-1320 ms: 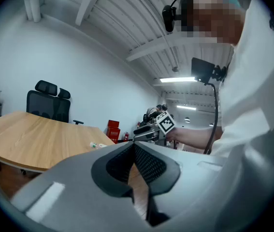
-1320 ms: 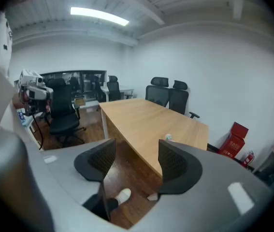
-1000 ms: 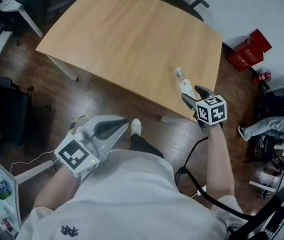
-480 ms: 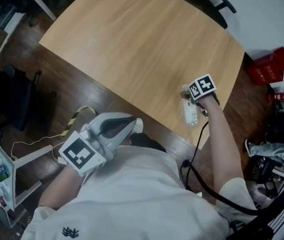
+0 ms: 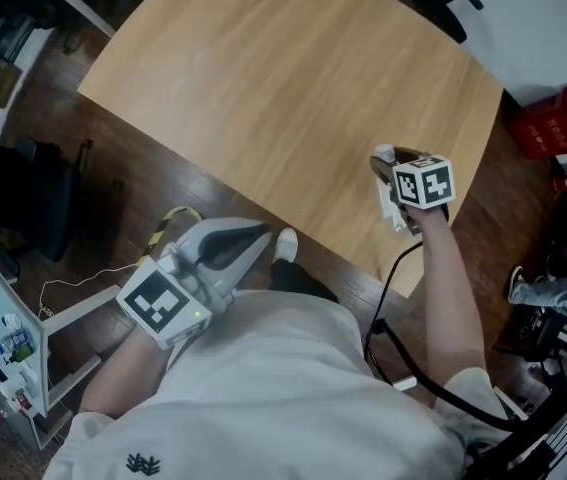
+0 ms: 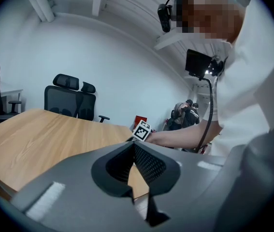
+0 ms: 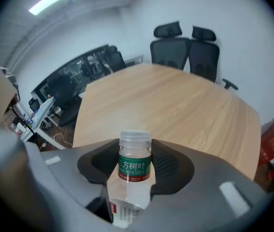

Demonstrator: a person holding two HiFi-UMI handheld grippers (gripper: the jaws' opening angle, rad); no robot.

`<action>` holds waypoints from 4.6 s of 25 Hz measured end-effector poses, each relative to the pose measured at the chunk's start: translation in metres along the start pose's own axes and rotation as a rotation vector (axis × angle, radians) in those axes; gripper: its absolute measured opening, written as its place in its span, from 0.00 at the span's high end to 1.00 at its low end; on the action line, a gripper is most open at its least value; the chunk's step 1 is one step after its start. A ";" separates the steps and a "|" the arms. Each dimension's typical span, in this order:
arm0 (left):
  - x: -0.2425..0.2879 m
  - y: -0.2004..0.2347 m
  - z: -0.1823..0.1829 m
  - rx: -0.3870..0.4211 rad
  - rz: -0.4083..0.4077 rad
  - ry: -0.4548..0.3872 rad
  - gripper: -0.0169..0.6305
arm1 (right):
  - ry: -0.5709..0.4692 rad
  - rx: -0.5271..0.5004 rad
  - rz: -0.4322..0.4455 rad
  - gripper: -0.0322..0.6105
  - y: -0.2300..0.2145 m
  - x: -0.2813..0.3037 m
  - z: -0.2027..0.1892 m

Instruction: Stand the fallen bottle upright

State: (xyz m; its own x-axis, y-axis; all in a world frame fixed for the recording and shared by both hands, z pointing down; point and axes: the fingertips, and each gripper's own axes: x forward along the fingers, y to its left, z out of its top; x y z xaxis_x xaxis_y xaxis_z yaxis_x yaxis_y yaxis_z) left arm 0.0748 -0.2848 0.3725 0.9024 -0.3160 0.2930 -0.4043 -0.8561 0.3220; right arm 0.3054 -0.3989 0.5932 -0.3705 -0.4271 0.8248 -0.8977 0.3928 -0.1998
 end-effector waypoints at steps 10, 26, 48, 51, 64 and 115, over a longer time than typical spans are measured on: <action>0.012 -0.007 -0.005 0.013 -0.080 0.026 0.97 | -0.755 -0.078 -0.186 0.63 -0.001 -0.087 0.048; -0.004 -0.022 -0.007 0.051 -0.129 0.025 0.97 | -0.822 -0.084 -0.321 0.56 0.009 -0.094 0.009; -0.190 -0.079 -0.090 0.169 -0.332 -0.061 0.97 | -0.784 -0.003 -0.540 0.34 0.283 -0.252 -0.116; -0.206 -0.094 -0.101 0.200 -0.358 -0.061 0.97 | -0.793 0.034 -0.523 0.34 0.337 -0.268 -0.143; -0.250 -0.217 -0.177 0.262 -0.377 -0.024 0.97 | -0.869 0.041 -0.427 0.35 0.489 -0.331 -0.257; -0.338 -0.349 -0.220 0.311 -0.493 0.032 0.97 | -0.859 0.040 -0.428 0.39 0.613 -0.384 -0.345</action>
State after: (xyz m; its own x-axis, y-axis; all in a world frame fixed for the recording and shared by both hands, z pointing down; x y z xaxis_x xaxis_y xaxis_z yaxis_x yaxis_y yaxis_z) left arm -0.1216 0.2102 0.3590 0.9659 0.1586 0.2045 0.1295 -0.9804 0.1487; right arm -0.0206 0.2873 0.3366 -0.0436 -0.9851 0.1661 -0.9990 0.0437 -0.0031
